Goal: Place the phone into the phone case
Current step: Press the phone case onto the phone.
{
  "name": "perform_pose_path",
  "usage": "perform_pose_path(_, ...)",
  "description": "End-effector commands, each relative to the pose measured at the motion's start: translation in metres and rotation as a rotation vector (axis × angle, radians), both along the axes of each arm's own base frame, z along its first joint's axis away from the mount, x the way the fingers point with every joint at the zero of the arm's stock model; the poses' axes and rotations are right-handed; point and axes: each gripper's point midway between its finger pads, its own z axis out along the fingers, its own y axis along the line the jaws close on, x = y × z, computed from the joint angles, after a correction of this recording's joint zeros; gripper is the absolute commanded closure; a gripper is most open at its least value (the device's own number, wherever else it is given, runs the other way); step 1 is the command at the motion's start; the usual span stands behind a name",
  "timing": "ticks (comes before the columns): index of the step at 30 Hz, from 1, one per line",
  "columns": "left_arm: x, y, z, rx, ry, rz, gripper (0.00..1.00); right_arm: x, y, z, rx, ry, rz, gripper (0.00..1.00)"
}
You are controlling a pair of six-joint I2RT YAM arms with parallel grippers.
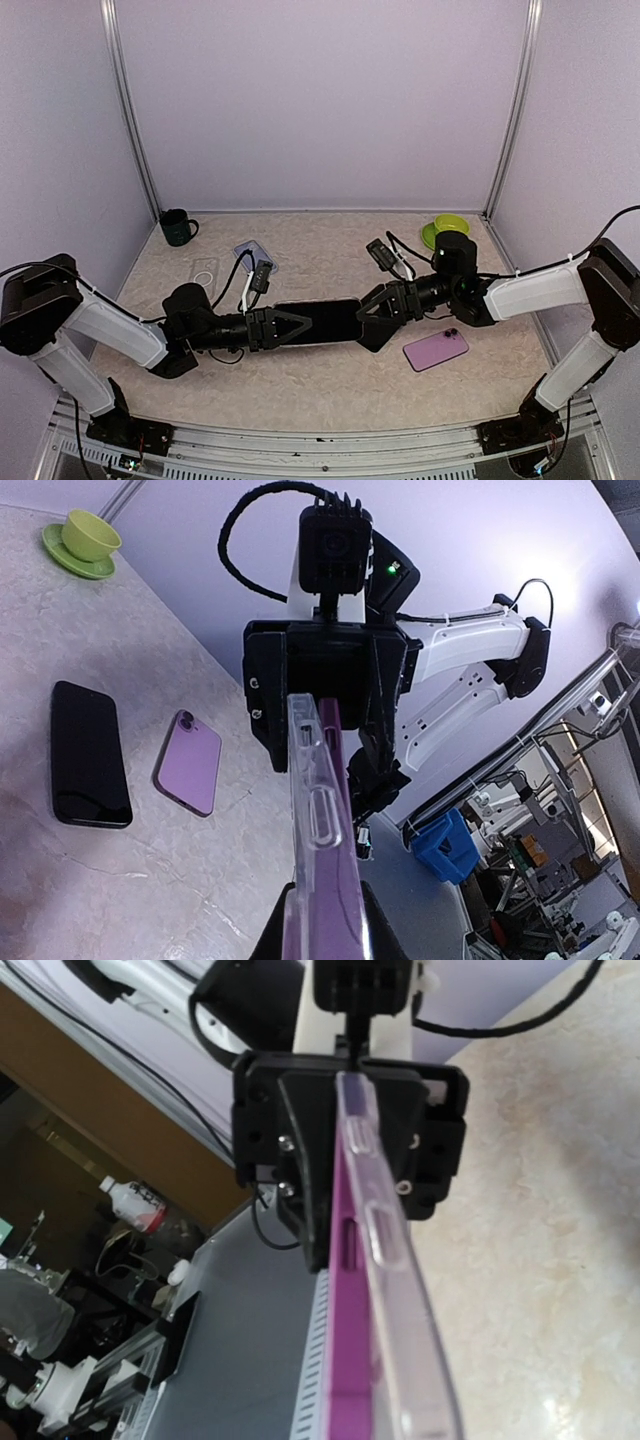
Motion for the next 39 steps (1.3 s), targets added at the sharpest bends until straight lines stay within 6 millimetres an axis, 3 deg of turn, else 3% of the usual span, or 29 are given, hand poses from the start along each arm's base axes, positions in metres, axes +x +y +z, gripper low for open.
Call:
perform_pose_path(1,-0.001,-0.003,0.034,-0.103,-0.077,-0.019,1.0,-0.01,-0.001,0.011,0.04,-0.024,0.05,0.55)
perform_pose_path(16,0.0,0.003,0.027,-0.112,-0.059,-0.018,1.0,-0.016,0.009,0.008,0.044,-0.01,0.089,0.81)
perform_pose_path(27,0.004,0.007,0.019,-0.105,-0.037,-0.008,0.95,-0.006,0.014,0.005,0.022,0.0,0.039,1.0)
perform_pose_path(39,0.01,0.014,0.005,-0.086,-0.009,0.017,0.79,0.027,0.022,-0.009,-0.095,-0.001,-0.131,1.0)
